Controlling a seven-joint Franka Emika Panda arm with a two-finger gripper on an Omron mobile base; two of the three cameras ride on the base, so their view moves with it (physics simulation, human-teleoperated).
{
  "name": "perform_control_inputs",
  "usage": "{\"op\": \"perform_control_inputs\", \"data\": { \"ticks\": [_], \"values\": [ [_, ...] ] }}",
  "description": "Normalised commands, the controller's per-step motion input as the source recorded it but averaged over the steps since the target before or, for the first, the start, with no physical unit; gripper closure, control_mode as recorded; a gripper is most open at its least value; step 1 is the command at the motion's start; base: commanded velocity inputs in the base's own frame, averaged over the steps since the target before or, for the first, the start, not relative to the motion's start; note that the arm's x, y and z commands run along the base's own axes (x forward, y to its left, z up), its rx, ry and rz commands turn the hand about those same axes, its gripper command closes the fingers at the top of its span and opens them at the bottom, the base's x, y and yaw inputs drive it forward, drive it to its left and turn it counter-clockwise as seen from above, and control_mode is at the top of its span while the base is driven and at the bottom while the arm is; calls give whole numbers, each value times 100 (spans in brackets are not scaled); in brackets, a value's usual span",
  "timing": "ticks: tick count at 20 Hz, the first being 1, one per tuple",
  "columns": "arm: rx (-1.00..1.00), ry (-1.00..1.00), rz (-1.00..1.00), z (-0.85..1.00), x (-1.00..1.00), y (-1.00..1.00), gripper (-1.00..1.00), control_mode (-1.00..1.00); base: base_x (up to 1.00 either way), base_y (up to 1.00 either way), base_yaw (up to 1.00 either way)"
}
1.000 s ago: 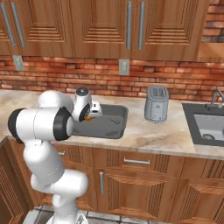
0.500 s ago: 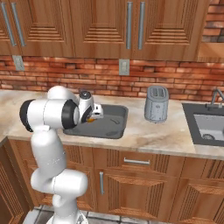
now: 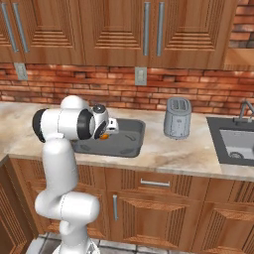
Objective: Pick the mango and tangerine from the fridge and place them inside the tupperware on the counter.
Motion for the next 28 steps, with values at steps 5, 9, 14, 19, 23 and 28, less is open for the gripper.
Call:
{"op": "perform_control_inputs", "data": {
  "ticks": [5, 9, 14, 19, 23, 28],
  "values": [
    [0, 0, 0, 0, 34, 0, -100, -100, 0, 0, 0],
    [0, -2, 0, 44, -35, -10, -100, -100, 0, 0, 0],
    [0, -11, 0, 95, -92, -10, -100, -100, 0, 0, 0],
    [0, -6, 0, 87, -100, -5, -100, -100, 0, 0, 0],
    [0, 0, 0, 95, -100, -18, -100, -100, 0, 0, 0],
    [0, 6, 0, 100, -100, -20, -100, -100, 0, 0, 0]
  ]
}}
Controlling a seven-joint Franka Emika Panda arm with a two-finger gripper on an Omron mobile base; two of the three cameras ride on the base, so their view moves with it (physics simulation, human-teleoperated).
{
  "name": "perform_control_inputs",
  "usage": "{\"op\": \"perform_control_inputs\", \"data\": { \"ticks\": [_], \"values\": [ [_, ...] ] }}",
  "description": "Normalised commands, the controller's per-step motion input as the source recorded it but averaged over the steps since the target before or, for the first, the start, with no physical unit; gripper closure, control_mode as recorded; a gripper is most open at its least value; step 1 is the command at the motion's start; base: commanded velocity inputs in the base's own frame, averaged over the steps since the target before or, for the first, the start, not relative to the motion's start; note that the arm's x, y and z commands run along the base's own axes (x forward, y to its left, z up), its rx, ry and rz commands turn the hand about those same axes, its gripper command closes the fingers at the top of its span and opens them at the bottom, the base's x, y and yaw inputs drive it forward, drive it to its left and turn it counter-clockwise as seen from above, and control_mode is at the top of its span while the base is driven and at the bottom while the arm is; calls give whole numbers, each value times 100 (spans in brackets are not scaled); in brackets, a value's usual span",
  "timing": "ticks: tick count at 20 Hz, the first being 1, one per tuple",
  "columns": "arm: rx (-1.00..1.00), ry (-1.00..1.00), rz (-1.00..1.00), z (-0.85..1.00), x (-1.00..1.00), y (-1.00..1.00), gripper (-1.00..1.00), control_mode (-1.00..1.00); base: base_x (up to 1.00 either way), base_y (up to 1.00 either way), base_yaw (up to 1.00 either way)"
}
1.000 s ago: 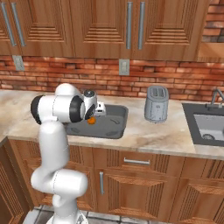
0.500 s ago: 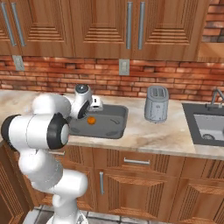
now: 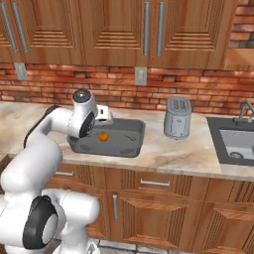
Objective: Pick the mango and tangerine from the fridge and place them inside the tupperware on the counter.
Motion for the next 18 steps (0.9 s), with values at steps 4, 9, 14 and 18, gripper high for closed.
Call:
{"op": "perform_control_inputs", "data": {
  "ticks": [4, 9, 14, 18],
  "values": [
    [0, 16, 0, 89, -100, -7, -100, -100, 0, 0, 0],
    [0, 18, -1, 79, -100, -1, -100, -100, 0, 0, 0],
    [0, 13, -5, 60, -100, -3, -100, -100, 0, 0, 0],
    [0, 18, -8, 43, -100, -6, -100, -100, 0, 0, 0]
  ]
}}
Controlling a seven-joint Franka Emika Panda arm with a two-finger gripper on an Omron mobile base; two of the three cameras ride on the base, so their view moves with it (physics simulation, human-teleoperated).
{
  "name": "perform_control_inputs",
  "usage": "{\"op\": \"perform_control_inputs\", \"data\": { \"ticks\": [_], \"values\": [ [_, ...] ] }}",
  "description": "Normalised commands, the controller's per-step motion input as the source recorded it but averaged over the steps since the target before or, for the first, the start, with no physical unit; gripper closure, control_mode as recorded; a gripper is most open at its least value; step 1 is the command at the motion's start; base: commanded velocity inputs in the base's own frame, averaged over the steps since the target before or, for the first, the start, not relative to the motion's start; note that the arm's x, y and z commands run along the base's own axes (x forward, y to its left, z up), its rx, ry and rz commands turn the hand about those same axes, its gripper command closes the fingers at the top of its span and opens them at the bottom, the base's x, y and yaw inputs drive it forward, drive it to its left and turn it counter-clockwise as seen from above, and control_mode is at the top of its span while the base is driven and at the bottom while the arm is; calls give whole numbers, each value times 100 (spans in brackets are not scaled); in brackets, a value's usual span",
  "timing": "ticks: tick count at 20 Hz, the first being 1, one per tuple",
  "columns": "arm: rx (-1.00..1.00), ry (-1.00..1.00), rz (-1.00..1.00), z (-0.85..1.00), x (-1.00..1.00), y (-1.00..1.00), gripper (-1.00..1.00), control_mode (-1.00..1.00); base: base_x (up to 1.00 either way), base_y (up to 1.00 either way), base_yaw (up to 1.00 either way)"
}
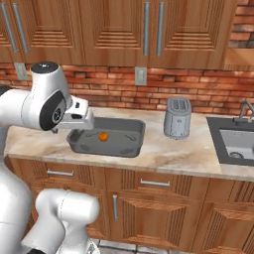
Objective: Pick the mango and tangerine from the fridge and place them inside the tupperware on the counter.
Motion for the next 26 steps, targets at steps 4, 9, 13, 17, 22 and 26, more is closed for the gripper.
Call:
{"op": "perform_control_inputs", "data": {
  "ticks": [4, 9, 13, 17, 22, 26],
  "values": [
    [0, 12, -4, 13, -100, -11, -100, -100, 0, 0, 0],
    [0, 0, -1, -10, -60, -30, -100, 100, -40, -37, -2],
    [0, 0, 0, 0, 0, 0, -100, 100, -83, -100, -2],
    [0, 0, 0, 0, 0, 0, -100, 100, -48, -100, -2],
    [0, 0, 0, 0, 0, 0, -100, 100, -23, -100, 0],
    [0, 0, 0, 0, 0, 0, -100, 100, -3, -100, 0]
  ]
}}
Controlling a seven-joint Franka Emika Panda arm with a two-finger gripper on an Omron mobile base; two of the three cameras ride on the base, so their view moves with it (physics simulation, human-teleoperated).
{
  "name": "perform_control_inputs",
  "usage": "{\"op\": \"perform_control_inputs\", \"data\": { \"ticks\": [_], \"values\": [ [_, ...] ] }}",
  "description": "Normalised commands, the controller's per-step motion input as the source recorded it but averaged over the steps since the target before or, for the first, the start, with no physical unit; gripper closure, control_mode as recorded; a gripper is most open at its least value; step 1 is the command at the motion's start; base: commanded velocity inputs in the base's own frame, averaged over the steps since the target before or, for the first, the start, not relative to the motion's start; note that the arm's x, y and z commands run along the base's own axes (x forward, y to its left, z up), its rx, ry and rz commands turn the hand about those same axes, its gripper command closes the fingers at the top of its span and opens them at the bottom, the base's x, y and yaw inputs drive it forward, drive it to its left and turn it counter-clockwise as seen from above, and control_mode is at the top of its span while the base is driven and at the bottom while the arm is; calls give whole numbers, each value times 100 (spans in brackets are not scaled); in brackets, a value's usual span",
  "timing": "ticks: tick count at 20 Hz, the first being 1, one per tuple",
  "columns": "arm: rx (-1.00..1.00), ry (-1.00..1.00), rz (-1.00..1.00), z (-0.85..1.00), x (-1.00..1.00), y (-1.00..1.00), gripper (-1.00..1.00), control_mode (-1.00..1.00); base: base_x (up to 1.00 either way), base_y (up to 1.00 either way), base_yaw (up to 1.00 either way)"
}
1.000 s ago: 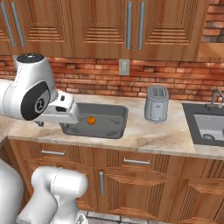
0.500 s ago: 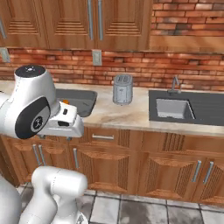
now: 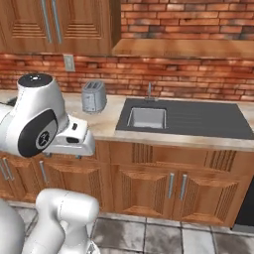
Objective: Pick the mango and tangerine from the fridge and place them inside the tupperware on the counter.
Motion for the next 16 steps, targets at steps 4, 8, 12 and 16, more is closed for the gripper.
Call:
{"op": "perform_control_inputs", "data": {
  "ticks": [4, 8, 12, 16],
  "values": [
    [0, 0, 0, 0, 0, 0, -100, 100, 0, -100, 0],
    [0, 0, 0, 0, 0, 0, -100, 100, 0, -100, 0],
    [0, 0, 0, 0, 0, 0, -100, 100, 1, -100, 0],
    [0, 0, 0, 0, 0, 0, -100, 100, 16, -100, 1]
  ]
}}
